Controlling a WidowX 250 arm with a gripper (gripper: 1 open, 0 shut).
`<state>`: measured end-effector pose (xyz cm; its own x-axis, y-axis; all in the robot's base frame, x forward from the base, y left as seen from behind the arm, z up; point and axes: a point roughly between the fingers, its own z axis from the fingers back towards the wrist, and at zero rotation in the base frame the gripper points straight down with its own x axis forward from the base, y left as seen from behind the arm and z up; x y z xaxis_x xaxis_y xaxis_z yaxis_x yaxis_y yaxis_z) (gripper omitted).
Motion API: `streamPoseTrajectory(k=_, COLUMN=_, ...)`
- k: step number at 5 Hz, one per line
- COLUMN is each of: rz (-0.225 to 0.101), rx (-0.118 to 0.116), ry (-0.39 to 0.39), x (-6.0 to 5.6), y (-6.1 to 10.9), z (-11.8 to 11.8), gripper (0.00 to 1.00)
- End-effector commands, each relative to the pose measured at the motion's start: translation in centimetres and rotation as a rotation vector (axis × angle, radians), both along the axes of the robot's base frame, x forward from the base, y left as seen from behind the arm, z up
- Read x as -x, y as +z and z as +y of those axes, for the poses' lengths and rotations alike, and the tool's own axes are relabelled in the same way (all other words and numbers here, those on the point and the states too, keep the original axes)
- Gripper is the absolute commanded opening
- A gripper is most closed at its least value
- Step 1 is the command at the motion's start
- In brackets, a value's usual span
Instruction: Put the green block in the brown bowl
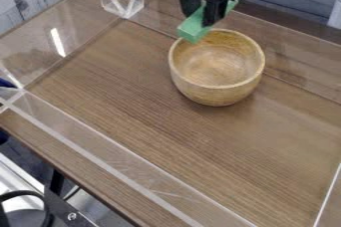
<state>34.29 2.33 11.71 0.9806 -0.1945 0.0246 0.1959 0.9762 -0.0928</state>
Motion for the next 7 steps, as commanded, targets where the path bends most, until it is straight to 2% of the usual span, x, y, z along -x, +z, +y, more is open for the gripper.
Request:
streamPoseTrajectory(k=1, rz=-0.08, rx=-0.011, ry=-0.034, x=-0.7, y=1.7, z=-1.1, gripper=0.0)
streamPoseTrajectory(k=2, rz=-0.06, rx=-0.013, ry=-0.055, x=-0.6, y=0.4, z=-1.7, gripper=0.0)
streamPoseTrajectory(k=5, rz=-0.012, rx=-0.02, ry=-0.07, x=-0.2, y=-3.5, z=-1.5, gripper=0.0)
streamPoseTrajectory(k=7, rz=-0.011, rx=-0.021, ry=-0.074, x=-0.4, y=-3.8, z=-1.7, gripper=0.0)
